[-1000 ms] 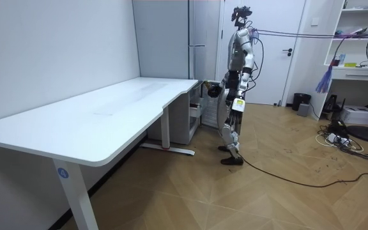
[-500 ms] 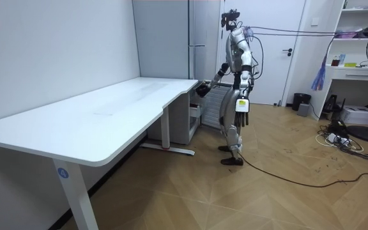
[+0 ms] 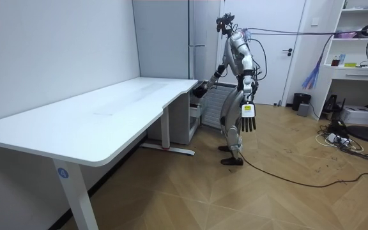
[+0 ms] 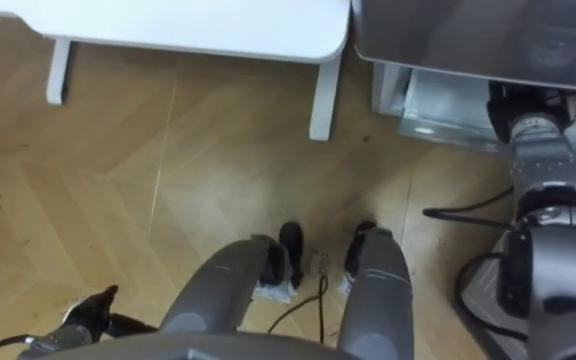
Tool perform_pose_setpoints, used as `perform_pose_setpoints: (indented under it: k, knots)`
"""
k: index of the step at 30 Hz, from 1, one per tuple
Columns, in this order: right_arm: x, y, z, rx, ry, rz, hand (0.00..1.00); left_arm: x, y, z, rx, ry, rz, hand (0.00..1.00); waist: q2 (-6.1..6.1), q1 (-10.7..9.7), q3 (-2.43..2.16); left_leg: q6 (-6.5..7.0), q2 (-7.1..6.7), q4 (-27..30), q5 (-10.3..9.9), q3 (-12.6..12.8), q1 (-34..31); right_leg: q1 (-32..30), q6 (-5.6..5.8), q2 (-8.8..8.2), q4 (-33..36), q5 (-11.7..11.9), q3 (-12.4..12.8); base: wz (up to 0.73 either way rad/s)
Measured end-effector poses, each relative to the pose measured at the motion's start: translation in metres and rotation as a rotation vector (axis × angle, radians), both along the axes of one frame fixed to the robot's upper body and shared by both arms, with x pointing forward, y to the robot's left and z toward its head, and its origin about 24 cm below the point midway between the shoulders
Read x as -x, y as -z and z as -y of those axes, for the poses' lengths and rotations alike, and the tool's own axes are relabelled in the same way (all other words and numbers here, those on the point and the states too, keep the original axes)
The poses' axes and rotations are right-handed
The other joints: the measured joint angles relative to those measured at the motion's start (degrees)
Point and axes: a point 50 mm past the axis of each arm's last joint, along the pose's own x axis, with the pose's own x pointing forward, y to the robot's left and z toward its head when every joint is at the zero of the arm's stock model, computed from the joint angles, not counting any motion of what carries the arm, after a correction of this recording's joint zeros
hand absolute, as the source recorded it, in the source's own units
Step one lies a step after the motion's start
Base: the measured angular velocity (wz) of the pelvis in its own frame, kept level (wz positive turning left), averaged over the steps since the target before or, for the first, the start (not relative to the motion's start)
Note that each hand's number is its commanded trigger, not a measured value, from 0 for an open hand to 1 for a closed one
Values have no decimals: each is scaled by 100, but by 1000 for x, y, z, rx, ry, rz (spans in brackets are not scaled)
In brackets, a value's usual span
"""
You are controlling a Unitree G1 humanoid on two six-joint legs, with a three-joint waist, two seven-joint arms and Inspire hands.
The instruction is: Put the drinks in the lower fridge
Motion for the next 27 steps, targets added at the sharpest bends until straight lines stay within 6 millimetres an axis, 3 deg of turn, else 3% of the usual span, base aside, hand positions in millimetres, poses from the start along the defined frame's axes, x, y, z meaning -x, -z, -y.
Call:
perform_pose_setpoints:
  k: [4, 5, 6, 14, 27]
  knots:
    - [-4, -4, 0, -9, 14, -10, 100, 0, 0, 0, -1, 5, -3, 0, -45, 75, 15, 25, -6, 36, -15, 59, -47, -101, 5, -15, 98, 4, 57, -3]
    - [-5, -5, 0, -9, 15, -12, 69, 0, 0, 1, -1, 9, -4, 0, -63, 96, 10, 25, -6, 40, -15, 80, -64, -136, 2, -15, 117, 7, 80, -9]
    - [-6, -7, -1, -3, 12, -15, 0, -1, 0, 2, 0, 19, -6, 0, -83, 118, 14, 26, -4, 52, -14, 97, -112, -189, -3, -15, 162, 10, 101, -5]
    - [-10, -12, 1, 6, 49, -37, 0, -4, 0, 4, 7, 44, -2, 0, -112, 181, 8, 32, 79, 248, -4, 46, -429, -366, -59, 13, 185, 102, -25, 4]
    - [-3, -2, 2, 1, 66, -114, 0, -3, 1, 8, 43, 68, -17, 0, -179, 251, -22, 78, 73, 149, 29, 17, -223, -119, -11, 27, 9, 202, -77, 0]
